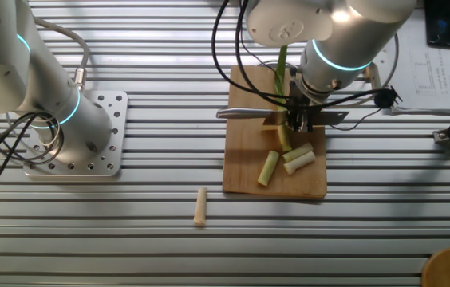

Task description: Chop the scallions

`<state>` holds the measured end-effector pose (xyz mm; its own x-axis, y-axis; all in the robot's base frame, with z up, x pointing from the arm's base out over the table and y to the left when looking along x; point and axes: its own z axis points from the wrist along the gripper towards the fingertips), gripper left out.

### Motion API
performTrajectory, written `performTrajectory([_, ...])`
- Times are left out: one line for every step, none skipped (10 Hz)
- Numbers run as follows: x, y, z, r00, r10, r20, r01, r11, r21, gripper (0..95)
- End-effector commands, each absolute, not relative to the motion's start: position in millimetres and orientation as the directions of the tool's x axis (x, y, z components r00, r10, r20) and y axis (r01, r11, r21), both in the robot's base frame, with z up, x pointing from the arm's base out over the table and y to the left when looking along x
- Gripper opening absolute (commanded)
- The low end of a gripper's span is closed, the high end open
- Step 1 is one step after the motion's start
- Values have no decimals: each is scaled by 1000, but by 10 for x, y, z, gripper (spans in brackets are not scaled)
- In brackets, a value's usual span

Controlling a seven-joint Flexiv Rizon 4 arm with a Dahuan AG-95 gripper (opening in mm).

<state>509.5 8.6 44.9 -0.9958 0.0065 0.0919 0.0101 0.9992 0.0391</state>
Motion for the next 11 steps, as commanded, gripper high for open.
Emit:
performTrajectory([5083,84,447,-991,2,136,8,999,44,0])
performTrajectory([5083,84,452,-991,4,137,10,999,44,0])
performTrajectory([5084,86,466,-992,8,128,14,999,45,0])
performTrajectory([5083,86,468,-996,-6,85,-3,999,39,0])
performTrajectory([5077,80,458,-999,-19,37,-17,999,34,0])
performTrajectory([5075,76,458,-999,-28,15,-28,999,31,0])
performTrajectory([5073,74,456,-999,-41,-7,-41,999,28,0])
performTrajectory([5071,72,454,-998,-46,-33,-47,998,28,0])
performTrajectory([5071,72,453,-998,-47,-38,-48,998,28,0])
performTrajectory([5071,71,448,-998,-47,-37,-49,998,28,0])
performTrajectory([5069,68,433,-998,-45,-37,-46,999,28,0])
